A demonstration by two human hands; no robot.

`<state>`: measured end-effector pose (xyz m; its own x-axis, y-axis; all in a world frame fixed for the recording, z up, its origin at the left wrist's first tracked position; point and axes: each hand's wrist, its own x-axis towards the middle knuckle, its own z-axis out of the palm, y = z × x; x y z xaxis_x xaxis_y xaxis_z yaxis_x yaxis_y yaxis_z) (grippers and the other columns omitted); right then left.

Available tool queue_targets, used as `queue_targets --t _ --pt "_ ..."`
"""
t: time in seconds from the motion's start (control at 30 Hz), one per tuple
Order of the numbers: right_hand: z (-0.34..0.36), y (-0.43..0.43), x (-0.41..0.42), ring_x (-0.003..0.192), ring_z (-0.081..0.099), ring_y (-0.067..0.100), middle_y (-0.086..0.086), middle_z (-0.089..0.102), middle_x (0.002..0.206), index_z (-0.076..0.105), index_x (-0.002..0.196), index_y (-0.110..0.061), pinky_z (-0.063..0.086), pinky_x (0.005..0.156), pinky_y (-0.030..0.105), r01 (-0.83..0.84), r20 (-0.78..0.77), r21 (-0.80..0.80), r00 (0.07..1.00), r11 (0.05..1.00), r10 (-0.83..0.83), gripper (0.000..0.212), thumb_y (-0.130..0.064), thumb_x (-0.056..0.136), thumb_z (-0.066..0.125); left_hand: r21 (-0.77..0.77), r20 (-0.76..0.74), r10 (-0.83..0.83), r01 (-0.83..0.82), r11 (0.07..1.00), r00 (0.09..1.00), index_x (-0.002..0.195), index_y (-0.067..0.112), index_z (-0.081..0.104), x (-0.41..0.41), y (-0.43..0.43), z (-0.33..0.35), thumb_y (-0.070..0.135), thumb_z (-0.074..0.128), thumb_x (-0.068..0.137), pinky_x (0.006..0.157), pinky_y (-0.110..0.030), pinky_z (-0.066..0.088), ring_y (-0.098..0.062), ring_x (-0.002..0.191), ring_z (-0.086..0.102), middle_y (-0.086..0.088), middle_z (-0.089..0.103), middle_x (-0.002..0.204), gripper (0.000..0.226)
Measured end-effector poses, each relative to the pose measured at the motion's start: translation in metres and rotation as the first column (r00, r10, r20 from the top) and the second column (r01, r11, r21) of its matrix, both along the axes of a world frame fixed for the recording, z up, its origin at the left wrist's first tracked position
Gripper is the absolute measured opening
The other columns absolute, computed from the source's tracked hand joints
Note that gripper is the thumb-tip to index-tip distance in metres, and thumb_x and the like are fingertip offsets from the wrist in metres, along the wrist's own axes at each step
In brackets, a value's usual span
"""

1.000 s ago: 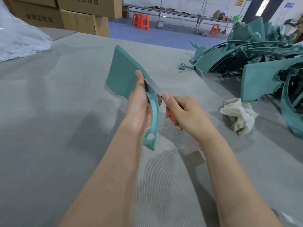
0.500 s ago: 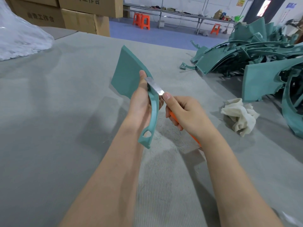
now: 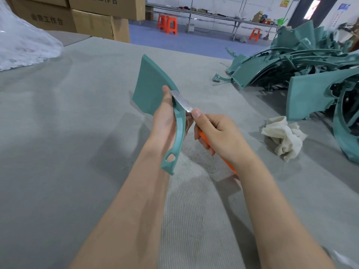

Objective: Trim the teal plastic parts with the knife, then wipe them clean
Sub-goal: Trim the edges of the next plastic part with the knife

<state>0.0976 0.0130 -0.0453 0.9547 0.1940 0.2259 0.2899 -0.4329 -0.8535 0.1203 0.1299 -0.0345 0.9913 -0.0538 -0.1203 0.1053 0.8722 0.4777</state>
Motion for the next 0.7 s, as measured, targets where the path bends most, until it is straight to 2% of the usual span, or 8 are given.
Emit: queue_targets --t 0.07,0.13,0.23,0.33,0.37,0.5,0.6,0.7 --pt "0.0003 0.0001 0.0001 0.038 0.042 0.012 -0.001 0.046 0.043 0.056 0.058 -0.012 0.037 0.04 0.021 0.012 -0.003 0.004 1.0 1.0 -0.012 0.056 -0.05 0.097 0.045 0.0 -0.028 0.025 -0.025 1.0 0.999 0.052 0.012 0.054 -0.0006 0.0005 0.001 0.04 0.046 0.1 0.035 -0.01 0.037 -0.005 0.03 0.048 0.005 0.047 0.037 0.056" --pt "0.0006 -0.0005 -0.0001 0.039 0.042 0.012 -0.002 0.046 0.043 0.056 0.058 -0.011 0.038 0.041 0.021 0.015 -0.005 0.01 1.0 1.0 -0.015 0.057 -0.051 0.097 0.044 0.012 -0.045 0.035 -0.035 0.999 0.998 0.061 0.013 0.045 -0.0001 0.0006 0.0011 0.04 0.047 0.1 0.035 -0.011 0.037 -0.005 0.029 0.046 0.006 0.045 0.037 0.047" --pt "0.0 -0.0006 -0.0003 0.039 0.041 0.011 -0.002 0.045 0.042 0.056 0.057 -0.012 0.037 0.04 0.02 -0.003 -0.007 0.017 1.0 1.0 0.003 0.056 -0.05 0.097 0.045 0.019 -0.047 0.037 -0.036 0.999 0.998 0.056 0.015 0.045 0.0017 0.0 -0.0012 0.041 0.046 0.1 0.034 -0.011 0.034 -0.005 0.029 0.042 0.006 0.041 0.038 0.051" --pt "-0.0016 0.0006 -0.0017 0.037 0.042 0.008 -0.004 0.046 0.041 0.055 0.056 -0.015 0.036 0.039 0.02 -0.041 0.005 -0.005 0.999 0.999 0.041 0.055 -0.051 0.096 0.046 0.013 0.001 0.014 -0.014 1.0 1.0 0.039 0.015 0.054 0.0017 0.0014 -0.0035 0.043 0.043 0.1 0.035 -0.01 0.033 -0.004 0.031 0.041 0.006 0.041 0.04 0.069" --pt "-0.0022 0.0009 -0.0021 0.037 0.042 0.008 -0.005 0.047 0.041 0.055 0.055 -0.016 0.036 0.039 0.02 -0.051 0.016 -0.017 0.999 0.999 0.051 0.054 -0.052 0.095 0.046 0.003 0.0 0.002 -0.002 1.0 1.0 0.039 0.014 0.054 0.0017 0.0024 -0.0042 0.044 0.042 0.1 0.035 -0.01 0.033 -0.005 0.031 0.04 0.005 0.04 0.041 0.069" --pt "-0.0041 0.0018 -0.0023 0.037 0.041 0.007 -0.006 0.045 0.04 0.053 0.054 -0.017 0.036 0.039 0.019 -0.077 0.039 -0.051 0.996 0.996 0.079 0.053 -0.047 0.097 0.047 0.026 -0.019 0.007 -0.006 1.0 1.0 0.066 0.014 0.043 0.0046 0.0064 -0.0066 0.049 0.04 0.099 0.035 -0.012 0.032 -0.006 0.031 0.038 0.004 0.041 0.042 0.048" --pt "-0.0026 0.0041 -0.0034 0.036 0.041 0.005 -0.008 0.045 0.039 0.053 0.055 -0.017 0.035 0.039 0.018 -0.098 0.044 -0.059 0.994 0.993 0.1 0.051 -0.048 0.095 0.047 -0.023 -0.006 -0.018 0.017 1.0 1.0 0.069 0.014 0.041 0.0049 0.0082 -0.0071 0.05 0.038 0.099 0.035 -0.014 0.034 -0.007 0.032 0.039 0.003 0.043 0.042 0.047" --pt "-0.0002 0.0083 -0.0075 0.037 0.041 0.006 -0.007 0.045 0.04 0.052 0.055 -0.014 0.036 0.041 0.017 -0.154 0.057 -0.072 0.986 0.985 0.158 0.052 -0.053 0.09 0.044 -0.015 0.026 -0.026 0.026 1.0 0.999 0.066 0.014 0.036 0.0065 0.0099 -0.0054 0.049 0.029 0.102 0.032 -0.013 0.032 -0.005 0.028 0.037 0.005 0.041 0.038 0.05"
